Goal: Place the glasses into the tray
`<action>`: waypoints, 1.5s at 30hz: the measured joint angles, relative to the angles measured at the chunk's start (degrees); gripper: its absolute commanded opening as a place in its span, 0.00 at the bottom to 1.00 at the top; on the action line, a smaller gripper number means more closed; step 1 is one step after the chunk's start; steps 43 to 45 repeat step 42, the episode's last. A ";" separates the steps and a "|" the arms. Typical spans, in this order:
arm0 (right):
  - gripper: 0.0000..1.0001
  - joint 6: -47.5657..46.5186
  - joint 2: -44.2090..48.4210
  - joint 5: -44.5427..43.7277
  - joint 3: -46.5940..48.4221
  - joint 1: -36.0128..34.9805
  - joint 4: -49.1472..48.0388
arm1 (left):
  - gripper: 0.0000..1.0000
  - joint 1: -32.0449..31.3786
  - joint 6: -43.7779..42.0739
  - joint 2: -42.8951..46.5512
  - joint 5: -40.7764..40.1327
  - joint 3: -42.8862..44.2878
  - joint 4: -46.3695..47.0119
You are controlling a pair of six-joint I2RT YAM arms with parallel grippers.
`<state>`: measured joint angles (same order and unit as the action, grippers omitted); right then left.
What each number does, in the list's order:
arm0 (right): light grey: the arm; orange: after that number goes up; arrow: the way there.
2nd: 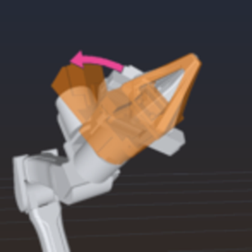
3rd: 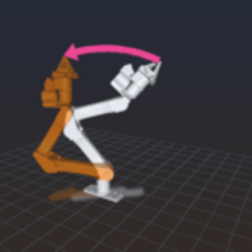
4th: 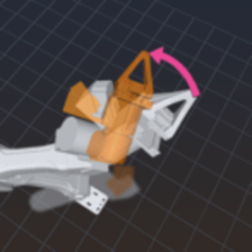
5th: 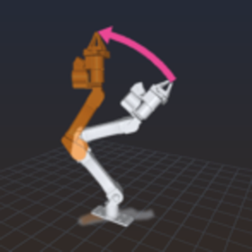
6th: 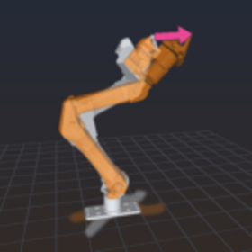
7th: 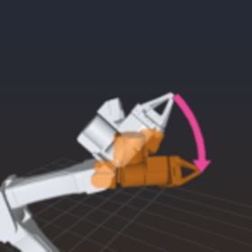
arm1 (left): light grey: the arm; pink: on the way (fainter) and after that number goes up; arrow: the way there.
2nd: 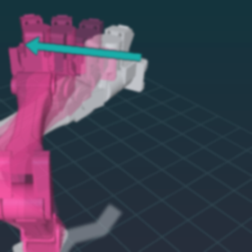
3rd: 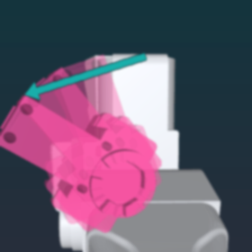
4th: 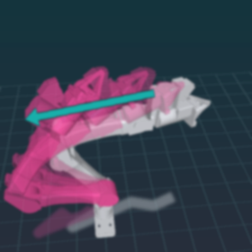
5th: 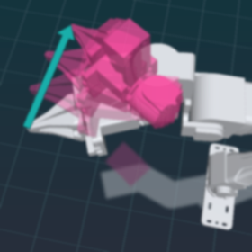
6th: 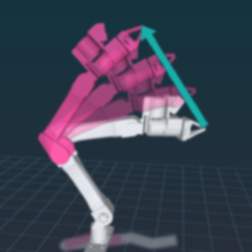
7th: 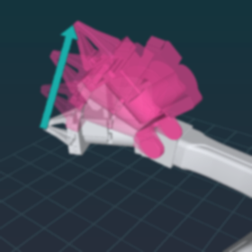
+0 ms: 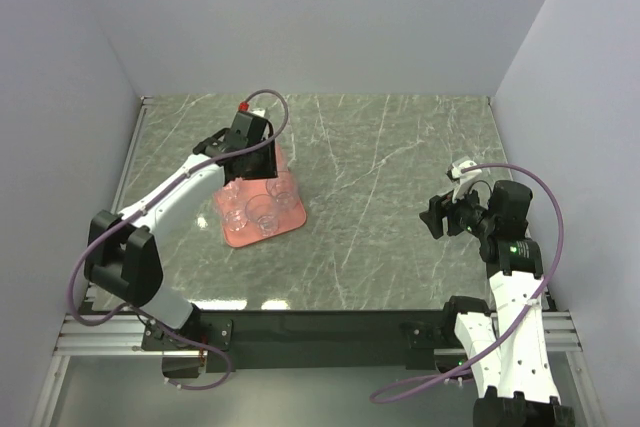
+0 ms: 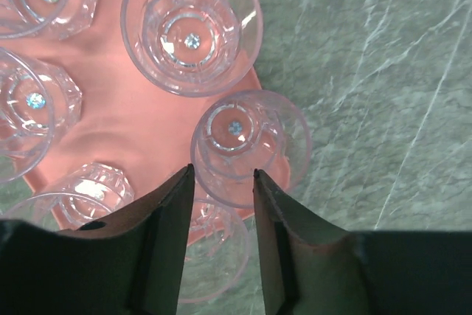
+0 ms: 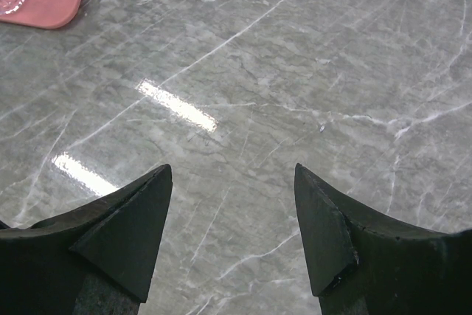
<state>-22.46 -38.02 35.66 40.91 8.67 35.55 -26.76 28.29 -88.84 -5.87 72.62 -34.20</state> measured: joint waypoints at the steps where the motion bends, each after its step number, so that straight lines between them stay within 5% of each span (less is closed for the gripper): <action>1: 0.74 0.00 0.00 -0.02 0.00 0.00 0.00 | 0.46 0.00 0.00 0.33 0.00 0.28 0.04; 8: 0.74 0.13 0.46 -0.31 -0.04 0.00 -0.09 | 0.81 0.04 -0.92 9.44 -0.17 -1.86 2.08; 14: 0.84 2.89 3.89 -3.80 -0.85 0.17 -3.06 | 0.99 1.09 -2.47 25.20 -2.27 -8.90 5.22; 23: 1.00 11.43 7.41 -14.47 -1.27 0.92 -8.96 | 0.99 1.84 -5.11 48.54 -18.45 -21.44 7.32; 28: 1.00 19.28 7.34 -25.86 -2.19 0.98 -13.11 | 0.99 1.84 -5.11 59.69 -28.79 -26.49 7.39; 37: 1.00 27.58 7.32 -42.03 -3.08 1.03 -17.75 | 0.99 1.84 -5.07 66.38 -35.10 -29.79 7.41; 45: 0.99 28.22 7.32 -46.29 -4.39 1.03 -19.76 | 0.99 1.84 -5.07 66.34 -36.04 -29.88 7.39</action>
